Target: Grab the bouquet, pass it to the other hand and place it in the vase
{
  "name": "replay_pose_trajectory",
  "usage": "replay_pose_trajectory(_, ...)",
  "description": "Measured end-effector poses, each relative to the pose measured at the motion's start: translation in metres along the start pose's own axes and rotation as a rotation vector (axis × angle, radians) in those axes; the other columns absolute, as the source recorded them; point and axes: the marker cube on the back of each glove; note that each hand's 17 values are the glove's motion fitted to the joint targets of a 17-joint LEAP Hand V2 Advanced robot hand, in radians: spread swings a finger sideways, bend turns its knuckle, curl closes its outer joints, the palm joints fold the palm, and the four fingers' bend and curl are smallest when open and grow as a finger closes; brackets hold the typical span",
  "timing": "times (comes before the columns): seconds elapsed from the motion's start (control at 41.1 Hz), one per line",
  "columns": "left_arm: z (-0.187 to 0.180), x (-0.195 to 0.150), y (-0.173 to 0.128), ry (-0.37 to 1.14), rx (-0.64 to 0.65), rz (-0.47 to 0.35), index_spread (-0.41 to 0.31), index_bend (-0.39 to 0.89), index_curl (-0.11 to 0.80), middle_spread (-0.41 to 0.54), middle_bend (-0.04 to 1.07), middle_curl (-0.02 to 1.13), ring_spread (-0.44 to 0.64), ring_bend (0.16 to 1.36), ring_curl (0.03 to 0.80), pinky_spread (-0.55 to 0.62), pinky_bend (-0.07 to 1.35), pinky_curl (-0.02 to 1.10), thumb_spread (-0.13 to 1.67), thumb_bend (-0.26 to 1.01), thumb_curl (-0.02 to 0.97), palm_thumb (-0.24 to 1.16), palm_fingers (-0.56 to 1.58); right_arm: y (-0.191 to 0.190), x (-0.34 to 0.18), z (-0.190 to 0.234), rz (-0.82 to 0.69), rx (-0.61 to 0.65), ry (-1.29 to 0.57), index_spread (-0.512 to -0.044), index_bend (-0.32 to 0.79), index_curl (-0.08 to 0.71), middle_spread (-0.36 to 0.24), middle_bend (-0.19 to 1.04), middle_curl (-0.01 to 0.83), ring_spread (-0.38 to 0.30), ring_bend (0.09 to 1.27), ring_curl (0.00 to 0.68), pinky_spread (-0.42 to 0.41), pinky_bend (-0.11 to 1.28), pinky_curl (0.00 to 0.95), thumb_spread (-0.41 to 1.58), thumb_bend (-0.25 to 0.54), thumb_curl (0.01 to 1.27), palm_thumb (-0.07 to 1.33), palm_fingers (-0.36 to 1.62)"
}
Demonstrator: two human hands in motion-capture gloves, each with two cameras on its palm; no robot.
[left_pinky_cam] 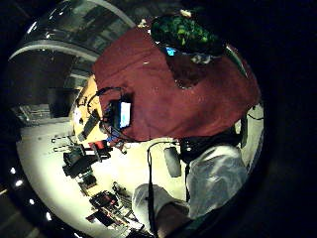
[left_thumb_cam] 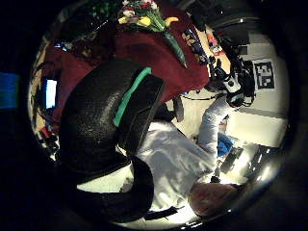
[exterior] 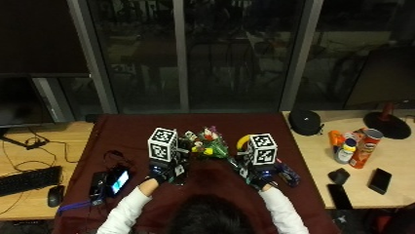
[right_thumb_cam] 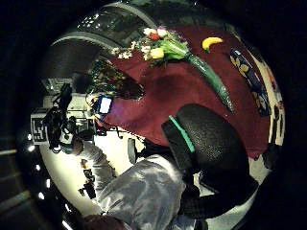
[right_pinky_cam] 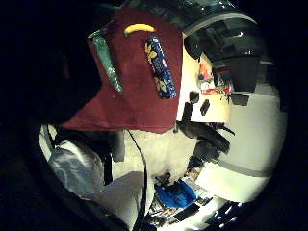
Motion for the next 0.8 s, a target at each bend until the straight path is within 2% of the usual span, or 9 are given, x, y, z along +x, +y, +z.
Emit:
replay_pose_trajectory(0.024, 0.000, -0.001, 0.000, -0.003, -0.001, -0.001, -0.001, 0.15, 0.040, 0.104, 0.09, 0.00, 0.15, 0.44, 0.076, 0.14, 0.38, 0.08, 0.43, 0.05, 0.017, 0.08, 0.28, 0.000, 0.000, 0.000, -0.001, 0.001, -0.001, -0.164, 0.10, 0.022, 0.028, 0.24, 0.062, 0.043, 0.39, 0.076, 0.107, 0.35, 0.076, 0.43, 0.231, 0.06, 0.35, 0.40)
replay_pose_trajectory(0.073, -0.001, -0.003, 0.002, -0.015, -0.008, -0.005, -0.001, 0.16, 0.065, 0.131, 0.10, 0.02, 0.20, 0.47, 0.112, 0.18, 0.41, 0.12, 0.58, 0.05, 0.029, 0.09, 0.25, 0.000, -0.002, -0.001, -0.003, 0.004, -0.006, -0.205, 0.10, 0.048, 0.035, 0.24, 0.088, 0.055, 0.42, 0.116, 0.135, 0.37, 0.117, 0.58, 0.246, 0.08, 0.38, 0.37)
replay_pose_trajectory(0.17, -0.004, -0.007, 0.005, -0.033, -0.012, -0.012, -0.001, 0.17, 0.108, 0.169, 0.12, 0.05, 0.26, 0.52, 0.158, 0.23, 0.44, 0.17, 0.79, 0.04, 0.052, 0.09, 0.20, 0.003, -0.007, -0.003, -0.009, 0.018, -0.004, -0.258, 0.11, 0.081, 0.045, 0.26, 0.133, 0.076, 0.46, 0.168, 0.173, 0.39, 0.169, 0.80, 0.251, 0.10, 0.41, 0.34)
replay_pose_trajectory(0.389, -0.005, -0.008, 0.013, -0.010, 0.035, 0.005, -0.001, 0.18, 0.179, 0.208, 0.15, 0.08, 0.34, 0.57, 0.198, 0.29, 0.47, 0.22, 1.05, 0.02, 0.101, 0.09, 0.15, 0.007, -0.016, -0.006, -0.036, 0.028, 0.002, -0.311, 0.12, 0.121, 0.054, 0.26, 0.202, 0.097, 0.49, 0.213, 0.212, 0.41, 0.226, 1.07, 0.221, 0.14, 0.43, 0.30)
replay_pose_trajectory(0.438, -0.003, -0.009, 0.014, -0.002, 0.043, 0.004, -0.001, 0.18, 0.192, 0.213, 0.15, 0.09, 0.35, 0.58, 0.203, 0.30, 0.47, 0.23, 1.08, 0.01, 0.111, 0.09, 0.15, 0.004, -0.017, -0.006, -0.035, 0.026, 0.011, -0.316, 0.11, 0.127, 0.055, 0.26, 0.214, 0.095, 0.50, 0.223, 0.215, 0.42, 0.236, 1.10, 0.212, 0.14, 0.43, 0.30)
replay_pose_trajectory(0.486, -0.002, -0.008, 0.014, 0.012, 0.054, 0.003, -0.001, 0.18, 0.204, 0.216, 0.15, 0.10, 0.35, 0.59, 0.208, 0.30, 0.47, 0.24, 1.10, 0.00, 0.121, 0.09, 0.14, 0.001, -0.018, -0.006, -0.030, 0.021, 0.023, -0.319, 0.05, 0.108, 0.044, 0.34, 0.248, 0.067, 0.59, 0.252, 0.218, 0.39, 0.231, 1.13, 0.203, 0.15, 0.43, 0.41)
replay_pose_trajectory(0.559, -0.003, -0.007, 0.015, 0.028, 0.076, 0.007, -0.001, 0.18, 0.219, 0.220, 0.16, 0.11, 0.36, 0.59, 0.213, 0.31, 0.47, 0.25, 1.13, -0.01, 0.134, 0.09, 0.13, -0.003, -0.017, -0.008, -0.021, 0.016, 0.042, -0.313, 0.03, 0.095, 0.030, 0.37, 0.273, 0.038, 0.63, 0.266, 0.218, 0.40, 0.242, 1.16, 0.189, 0.16, 0.44, 0.43)
replay_pose_trajectory(0.802, -0.003, 0.004, 0.012, 0.047, 0.185, 0.037, 0.018, 0.16, 0.255, 0.233, 0.16, 0.14, 0.37, 0.61, 0.230, 0.32, 0.48, 0.27, 1.18, -0.01, 0.167, 0.08, 0.11, -0.018, -0.006, -0.024, 0.071, 0.024, 0.005, -0.242, 0.02, 0.075, 0.025, 0.37, 0.319, 0.018, 0.73, 0.333, 0.215, 0.50, 0.304, 1.20, 0.119, 0.18, 0.42, 0.46)
